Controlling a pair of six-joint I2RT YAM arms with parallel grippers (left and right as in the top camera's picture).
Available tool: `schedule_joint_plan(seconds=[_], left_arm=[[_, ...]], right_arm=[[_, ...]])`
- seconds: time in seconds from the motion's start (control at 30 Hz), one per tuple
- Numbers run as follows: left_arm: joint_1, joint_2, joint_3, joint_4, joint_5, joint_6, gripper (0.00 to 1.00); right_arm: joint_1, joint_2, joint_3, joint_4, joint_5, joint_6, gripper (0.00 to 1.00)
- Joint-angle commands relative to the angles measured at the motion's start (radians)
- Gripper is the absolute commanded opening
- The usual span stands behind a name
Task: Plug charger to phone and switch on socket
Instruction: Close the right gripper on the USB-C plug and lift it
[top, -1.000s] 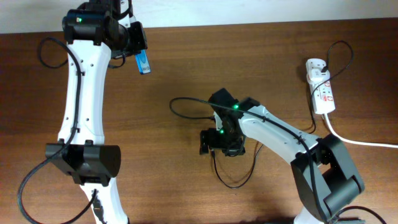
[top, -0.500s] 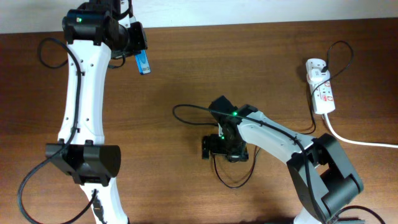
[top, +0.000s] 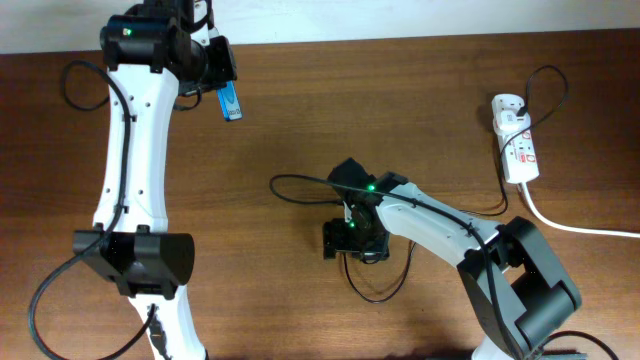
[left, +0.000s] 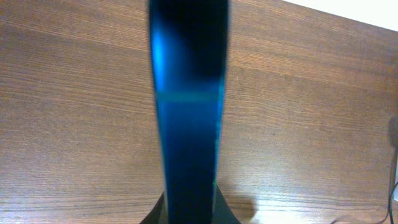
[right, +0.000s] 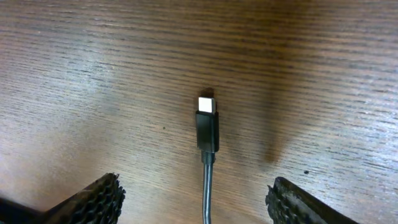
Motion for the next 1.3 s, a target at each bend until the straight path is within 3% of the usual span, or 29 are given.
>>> schedule_joint_plan(seconds=[0.0,0.07,0.37,0.57,1.27], left_arm=[[0.002,-0.006,0.01,0.002,-0.003,0.012,0.0],[0.002,-0.006,0.01,0.001,-0.004,0.012,0.0],[0.002,-0.006,0.01,0.0,-0.004,0.012,0.0],[0.002,-0.006,0.01,0.001,-0.004,0.012,0.0],[0.002,-0.006,0.01,0.001,-0.003,0.012,0.0]], right_arm=[[0.007,0.006,-0.006,0.009,0.016,0.01,0.66],[0.007,0.006,-0.006,0.011,0.032,0.01,0.53],[0.024,0.006,-0.053,0.085,0.043,0.105,0.46],[0.024,0.006,-0.062,0.092,0.065,0.121,0.27],[-0.007,0.006,-0.063,0.091,0.053,0.056,0.21]])
